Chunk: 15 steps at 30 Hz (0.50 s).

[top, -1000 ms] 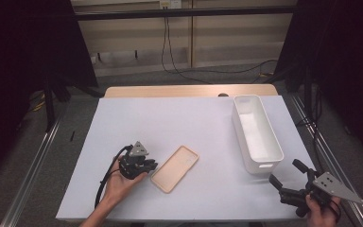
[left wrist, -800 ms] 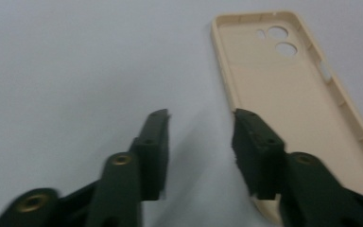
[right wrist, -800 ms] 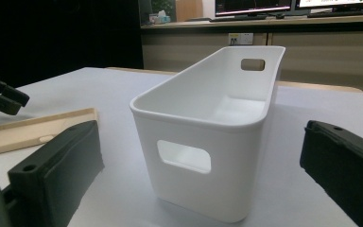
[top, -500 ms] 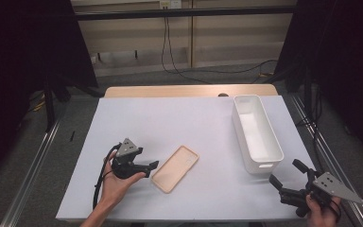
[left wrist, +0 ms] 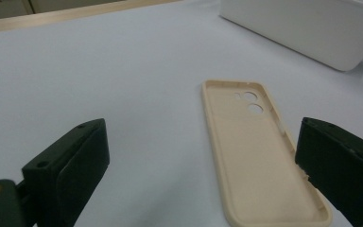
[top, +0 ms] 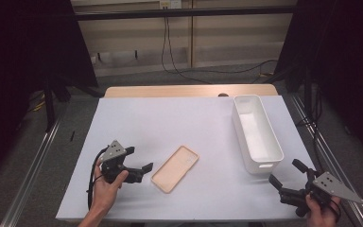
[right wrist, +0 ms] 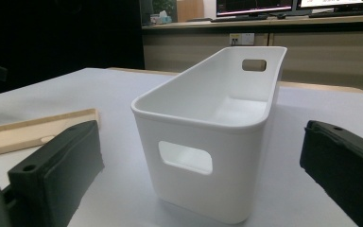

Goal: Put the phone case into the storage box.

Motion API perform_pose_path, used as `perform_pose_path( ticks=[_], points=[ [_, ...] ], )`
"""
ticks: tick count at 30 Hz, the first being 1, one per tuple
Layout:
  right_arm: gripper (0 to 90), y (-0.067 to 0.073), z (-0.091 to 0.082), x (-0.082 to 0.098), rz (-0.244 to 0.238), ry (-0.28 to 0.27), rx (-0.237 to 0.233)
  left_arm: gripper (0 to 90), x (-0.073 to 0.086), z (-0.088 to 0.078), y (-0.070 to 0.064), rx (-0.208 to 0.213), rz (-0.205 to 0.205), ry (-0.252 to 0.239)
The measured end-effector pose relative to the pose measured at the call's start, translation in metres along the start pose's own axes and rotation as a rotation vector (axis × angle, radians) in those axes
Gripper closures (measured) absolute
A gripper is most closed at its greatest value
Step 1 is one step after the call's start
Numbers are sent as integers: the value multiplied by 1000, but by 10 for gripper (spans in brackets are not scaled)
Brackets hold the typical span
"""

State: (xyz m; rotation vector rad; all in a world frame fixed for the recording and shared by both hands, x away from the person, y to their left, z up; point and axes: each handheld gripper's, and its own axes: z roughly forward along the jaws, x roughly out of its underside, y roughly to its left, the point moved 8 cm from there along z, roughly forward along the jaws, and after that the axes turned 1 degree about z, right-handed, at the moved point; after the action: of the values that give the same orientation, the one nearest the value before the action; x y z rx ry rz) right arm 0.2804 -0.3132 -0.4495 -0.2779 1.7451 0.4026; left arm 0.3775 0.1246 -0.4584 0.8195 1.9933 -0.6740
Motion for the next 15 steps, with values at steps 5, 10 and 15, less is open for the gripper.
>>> perform_pose_path(
  ticks=[5,10,15],
  points=[
    [0,0,0,0,-1,1,0,62,-3,13,-9,80,10,-8],
    [0,0,0,0,2,2,0,79,-4,22,-12,89,25,33],
    [0,0,0,1,-2,4,-2,70,-10,34,-14,100,38,69]
  ],
)
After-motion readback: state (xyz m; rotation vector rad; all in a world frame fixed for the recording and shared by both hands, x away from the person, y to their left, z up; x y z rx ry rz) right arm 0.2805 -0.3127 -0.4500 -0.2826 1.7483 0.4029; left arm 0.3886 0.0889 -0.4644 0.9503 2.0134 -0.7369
